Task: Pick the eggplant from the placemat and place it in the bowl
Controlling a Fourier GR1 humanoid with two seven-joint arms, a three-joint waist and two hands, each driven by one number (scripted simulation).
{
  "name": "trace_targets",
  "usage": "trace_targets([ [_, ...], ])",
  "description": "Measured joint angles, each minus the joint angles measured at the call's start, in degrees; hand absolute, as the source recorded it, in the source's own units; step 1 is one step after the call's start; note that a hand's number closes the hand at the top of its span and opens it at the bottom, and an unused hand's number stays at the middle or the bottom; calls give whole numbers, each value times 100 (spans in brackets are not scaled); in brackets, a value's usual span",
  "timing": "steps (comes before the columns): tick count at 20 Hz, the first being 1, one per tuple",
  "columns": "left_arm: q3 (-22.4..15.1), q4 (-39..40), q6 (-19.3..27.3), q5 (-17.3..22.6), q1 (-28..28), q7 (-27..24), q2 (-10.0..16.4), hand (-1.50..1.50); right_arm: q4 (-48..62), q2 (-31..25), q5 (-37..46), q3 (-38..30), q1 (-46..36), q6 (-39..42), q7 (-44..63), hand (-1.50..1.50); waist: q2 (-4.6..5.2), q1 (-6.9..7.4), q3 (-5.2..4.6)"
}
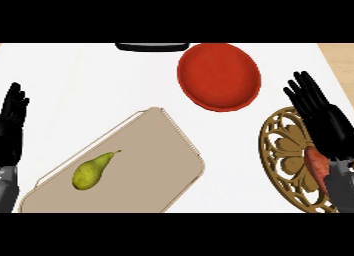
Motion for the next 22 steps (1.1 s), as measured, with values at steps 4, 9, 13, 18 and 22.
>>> trace_targets([
  [4,63,-61,-156,171,-186,-136,-87,0,-207,-121,-561,-2,-135,740,169,-150,-18,71,168],
  [9,136,-336,-405,478,-399,-121,-123,0,-475,-690,-185,-239,-267,1043,-32,-150,-67,48,224],
  [13,216,-495,-601,689,-482,37,-98,0,-642,-763,438,-613,390,833,-954,-150,-51,39,254],
  [18,270,-704,-660,736,-446,173,-125,0,-1007,-1294,787,-1122,1163,1226,-1553,-150,-43,51,263],
  [22,334,-733,-759,779,-410,171,-91,0,-1120,-2073,987,-1661,1343,1449,-1367,-150,-43,54,261],
])
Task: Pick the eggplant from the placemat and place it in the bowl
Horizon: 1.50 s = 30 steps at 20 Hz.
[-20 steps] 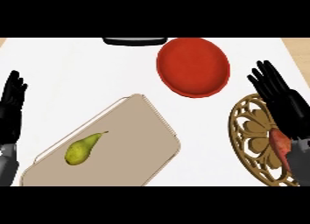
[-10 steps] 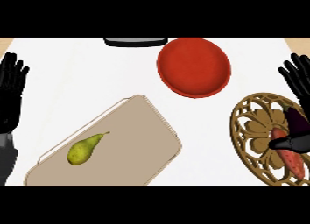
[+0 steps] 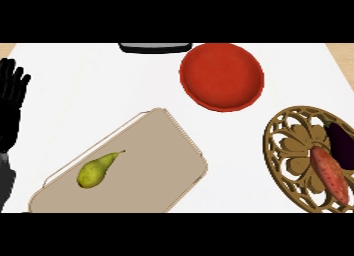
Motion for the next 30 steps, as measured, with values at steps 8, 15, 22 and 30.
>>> trace_targets([
  [8,40,15,-76,-15,34,-106,-52,0,330,-1754,207,-557,84,1169,720,-150,23,55,-3],
  [15,2,122,-108,-92,-73,-147,-146,0,746,-2730,813,-370,2,2407,433,-150,38,110,3],
  [22,107,26,-227,-100,-79,-27,-157,0,1407,-2642,2051,102,-289,2410,-179,-150,36,142,7],
  [30,134,16,-206,-267,-167,38,-297,0,1990,-2107,2976,772,-825,2123,-438,-150,37,139,8],
])
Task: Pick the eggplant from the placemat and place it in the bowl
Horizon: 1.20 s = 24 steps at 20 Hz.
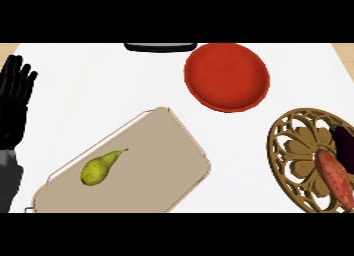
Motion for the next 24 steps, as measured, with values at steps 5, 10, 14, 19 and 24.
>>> trace_targets([
  [5,77,-125,-16,-26,25,146,-33,0,390,430,476,302,-193,-194,-128,-150,-4,-4,-1],
  [10,151,-118,-95,-75,-21,204,-56,0,983,767,1008,494,-486,-415,-375,-150,-2,-7,1],
  [14,188,-98,-161,-145,66,102,-121,0,1605,1003,1416,620,-758,-694,-726,-150,-1,1,0],
  [19,259,-113,-221,-174,28,139,-144,0,1936,1230,1615,674,-969,-902,-1013,-150,-5,-12,-2],
  [24,314,-208,-277,-202,120,154,-189,0,2213,1382,1850,764,-1132,-1087,-1247,-150,-6,-8,-2],
])
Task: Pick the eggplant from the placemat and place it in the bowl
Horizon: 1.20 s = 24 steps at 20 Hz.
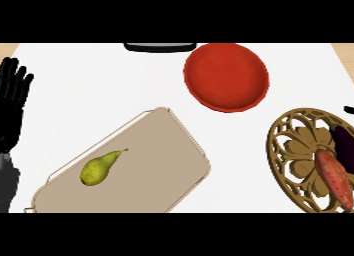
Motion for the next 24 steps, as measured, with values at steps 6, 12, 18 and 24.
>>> trace_targets([
  [6,79,241,-78,-110,-97,-140,-49,0,113,210,297,59,-37,-100,-4,-150,-2,-24,-1],
  [12,105,222,-123,-155,-88,-124,-129,0,481,453,622,121,-171,-268,-140,-150,-1,-16,-1],
  [18,142,195,-109,-241,-157,-70,-183,0,1040,622,977,90,-361,-416,-258,-150,1,-12,0],
  [24,202,77,-122,-261,-205,111,-166,0,1760,731,1360,81,-699,-619,-460,150,-8,0,-11],
])
